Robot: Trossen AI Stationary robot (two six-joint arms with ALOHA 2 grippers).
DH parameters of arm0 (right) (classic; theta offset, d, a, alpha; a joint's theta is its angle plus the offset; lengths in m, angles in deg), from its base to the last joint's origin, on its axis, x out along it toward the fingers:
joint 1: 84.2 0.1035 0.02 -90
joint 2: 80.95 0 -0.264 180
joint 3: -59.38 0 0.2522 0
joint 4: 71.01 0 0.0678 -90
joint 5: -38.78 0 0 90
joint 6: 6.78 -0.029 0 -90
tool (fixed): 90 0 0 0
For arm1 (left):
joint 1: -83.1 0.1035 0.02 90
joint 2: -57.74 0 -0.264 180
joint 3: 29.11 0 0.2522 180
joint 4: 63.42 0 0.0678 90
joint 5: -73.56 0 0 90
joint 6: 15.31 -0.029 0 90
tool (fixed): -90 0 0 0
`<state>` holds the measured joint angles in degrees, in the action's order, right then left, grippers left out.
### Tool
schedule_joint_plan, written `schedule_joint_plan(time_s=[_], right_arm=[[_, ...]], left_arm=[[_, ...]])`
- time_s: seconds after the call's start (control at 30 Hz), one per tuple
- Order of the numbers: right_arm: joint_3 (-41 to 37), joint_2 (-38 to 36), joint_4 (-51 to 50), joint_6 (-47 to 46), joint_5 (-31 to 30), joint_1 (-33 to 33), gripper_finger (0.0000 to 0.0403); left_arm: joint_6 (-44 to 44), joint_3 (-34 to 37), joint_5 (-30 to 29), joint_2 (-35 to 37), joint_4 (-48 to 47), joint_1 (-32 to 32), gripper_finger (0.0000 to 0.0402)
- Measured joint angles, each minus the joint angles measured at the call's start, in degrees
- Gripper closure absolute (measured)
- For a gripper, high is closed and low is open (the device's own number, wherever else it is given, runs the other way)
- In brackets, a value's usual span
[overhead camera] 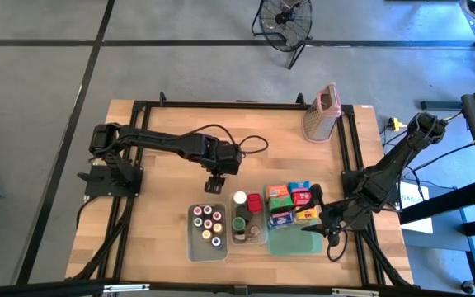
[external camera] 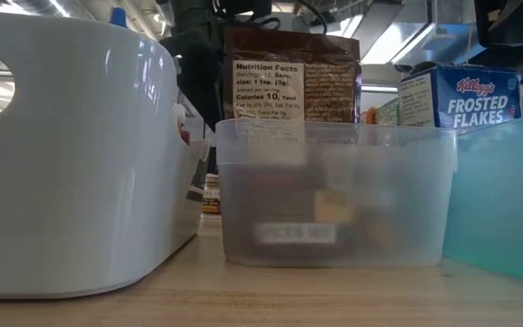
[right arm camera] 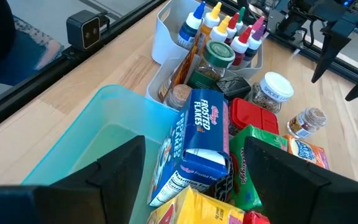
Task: Pick & Place Kitchen Items
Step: Put the brown seasoning bottle into the white bin
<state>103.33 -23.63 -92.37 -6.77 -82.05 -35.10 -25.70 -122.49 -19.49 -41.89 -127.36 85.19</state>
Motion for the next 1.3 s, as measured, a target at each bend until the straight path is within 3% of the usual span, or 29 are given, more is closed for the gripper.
schedule_joint_plan(time_s=[0.4, 0.7, 0.87, 1.3], right_arm=[[0.0, -0.02, 0.02, -0.01, 0.0, 0.0, 0.0128], [-0.01, 0.0, 0.02, 0.0, 0.0, 0.0, 0.0128], [0.0, -0.02, 0.02, 0.0, 0.0, 0.0, 0.0128], [0.0, 0.0, 0.02, 0.0, -0.17, -0.02, 0.0128]], left_arm=[[2.15, 0.0, -0.75, 0.01, 1.62, -0.11, 0.0149], [1.41, 0.0, -0.64, 0.0, 1.56, -0.09, 0.0099], [-1.35, 0.0, -0.68, 0.0, 1.57, 0.01, 0.0094], [-1.37, 7.02, 0.13, -0.02, 7.77, 3.49, 0.0094]])
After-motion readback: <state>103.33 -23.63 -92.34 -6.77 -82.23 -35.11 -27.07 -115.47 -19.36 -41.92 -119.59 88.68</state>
